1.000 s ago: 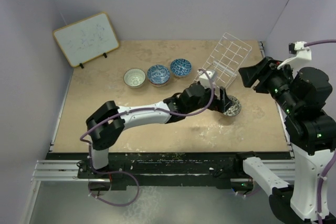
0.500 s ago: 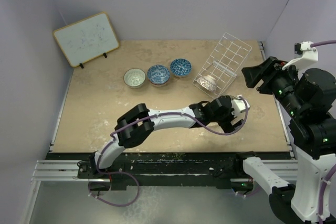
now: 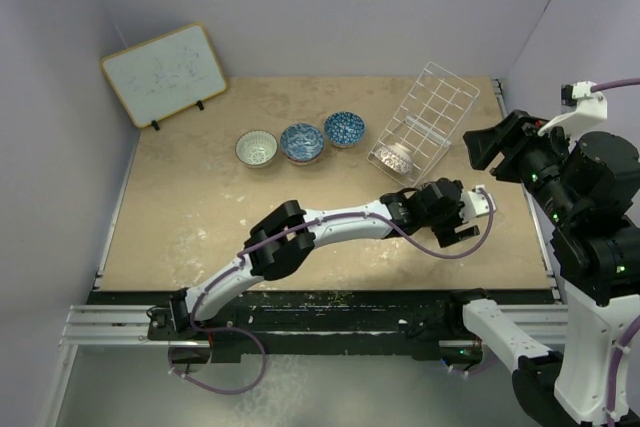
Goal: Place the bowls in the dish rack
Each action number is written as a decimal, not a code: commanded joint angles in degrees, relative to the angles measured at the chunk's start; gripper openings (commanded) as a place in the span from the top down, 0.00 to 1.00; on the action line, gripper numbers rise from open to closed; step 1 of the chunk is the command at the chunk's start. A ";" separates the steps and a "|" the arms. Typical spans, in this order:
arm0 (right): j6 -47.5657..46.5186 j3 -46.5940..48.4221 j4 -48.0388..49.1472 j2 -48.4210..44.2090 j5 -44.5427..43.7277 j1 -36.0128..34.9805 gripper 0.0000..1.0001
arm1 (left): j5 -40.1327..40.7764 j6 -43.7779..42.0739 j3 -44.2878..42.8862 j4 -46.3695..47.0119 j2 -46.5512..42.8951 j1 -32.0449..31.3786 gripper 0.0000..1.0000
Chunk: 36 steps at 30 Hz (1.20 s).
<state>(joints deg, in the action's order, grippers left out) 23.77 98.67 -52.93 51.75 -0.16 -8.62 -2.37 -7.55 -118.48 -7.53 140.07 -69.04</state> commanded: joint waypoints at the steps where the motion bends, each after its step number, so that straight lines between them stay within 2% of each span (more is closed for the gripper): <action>1: -1.03 0.65 1.76 0.24 -0.76 -0.17 0.34 | -0.29 -2.84 -4.45 -4.05 2.02 -0.13 0.21; 8: -0.74 -1.49 2.58 -0.31 -0.84 -0.17 0.34 | 2.18 -3.86 -4.94 -4.63 3.78 -0.13 0.20; 12: -0.83 -2.20 2.83 -0.38 -1.41 -0.17 0.34 | 3.25 -4.43 -6.34 -5.13 5.16 -0.13 0.26; 20: -0.71 -3.29 3.05 -0.99 -3.12 -0.18 0.35 | 4.44 -4.97 -8.09 -5.87 6.71 -0.13 0.46; 24: -0.29 -3.64 3.16 -1.42 -3.41 -0.23 0.36 | 5.24 -4.74 -7.73 -5.85 6.26 -0.13 0.69; 29: 0.34 -4.21 3.14 -1.89 -4.11 -0.17 0.39 | 4.76 -3.64 -5.32 -4.18 3.99 -0.22 0.81; 33: 0.66 -4.14 2.98 -2.27 -4.32 -0.20 0.40 | 3.80 -1.01 -4.89 -4.54 2.81 -0.22 0.99; 36: 0.75 -3.88 2.83 -2.50 -4.41 -0.17 0.41 | 3.25 2.77 -3.02 -2.57 0.62 -0.22 1.00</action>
<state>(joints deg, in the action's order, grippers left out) 24.08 94.45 -52.40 50.09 -3.57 -8.62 3.20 -10.61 -123.70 -11.79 145.91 -68.97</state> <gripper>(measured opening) 0.600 0.106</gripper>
